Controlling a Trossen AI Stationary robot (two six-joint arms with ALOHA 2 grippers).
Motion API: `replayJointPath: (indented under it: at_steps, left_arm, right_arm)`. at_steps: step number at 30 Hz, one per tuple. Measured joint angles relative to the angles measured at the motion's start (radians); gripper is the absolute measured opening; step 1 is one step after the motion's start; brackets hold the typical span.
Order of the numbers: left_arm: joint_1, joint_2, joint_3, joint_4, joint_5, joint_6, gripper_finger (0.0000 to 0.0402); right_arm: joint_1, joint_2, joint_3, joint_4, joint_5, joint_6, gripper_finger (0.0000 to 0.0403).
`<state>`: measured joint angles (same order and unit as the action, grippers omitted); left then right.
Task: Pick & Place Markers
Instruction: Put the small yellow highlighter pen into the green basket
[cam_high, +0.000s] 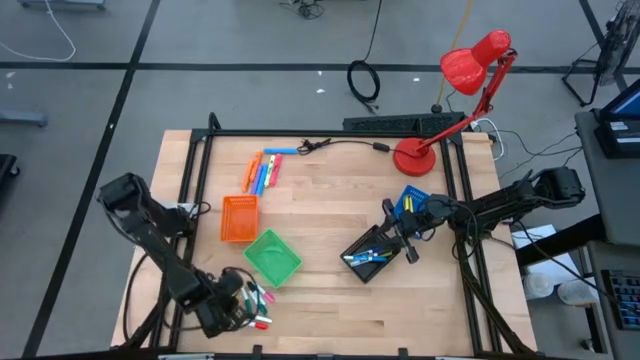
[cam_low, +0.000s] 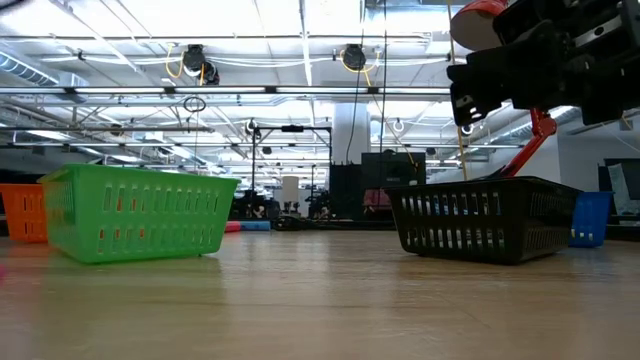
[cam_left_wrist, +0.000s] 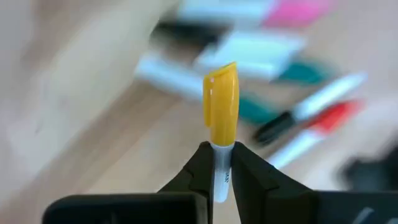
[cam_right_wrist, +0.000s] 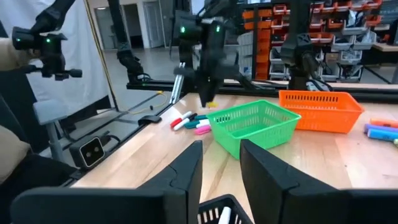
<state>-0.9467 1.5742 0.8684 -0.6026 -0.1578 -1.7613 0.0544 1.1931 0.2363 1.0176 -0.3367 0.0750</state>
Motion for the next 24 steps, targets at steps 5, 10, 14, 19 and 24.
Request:
replayJointPath:
  at_steps: [5, 10, 14, 19, 24]
  left_arm:
    - [0.059, -0.101, 0.001, -0.015, -0.238, 0.183, 0.0035]
    - [0.18, -0.16, 0.003, -0.037, -0.367, 0.448, 0.0035]
    - [0.303, -0.161, 0.004, -0.025, -0.372, 0.659, 0.0035]
    - [0.42, -0.156, 0.005, -0.029, -0.259, 0.78, 0.0085]
    - [0.466, -0.157, 0.005, -0.026, -0.204, 0.837, 0.0144]
  right_arm:
    - [0.0, 0.0, 0.0, -0.009, 0.0, 0.038, 0.0093]
    - [0.0, 0.0, 0.0, -0.013, 0.003, 0.044, 0.0093]
    - [0.0, 0.0, 0.0, -0.014, 0.058, 0.044, 0.0093]
    - [0.0, 0.0, 0.0, -0.018, 0.097, 0.063, 0.0093]
    - [0.0, 0.0, 0.0, -0.019, 0.105, 0.07, 0.0093]
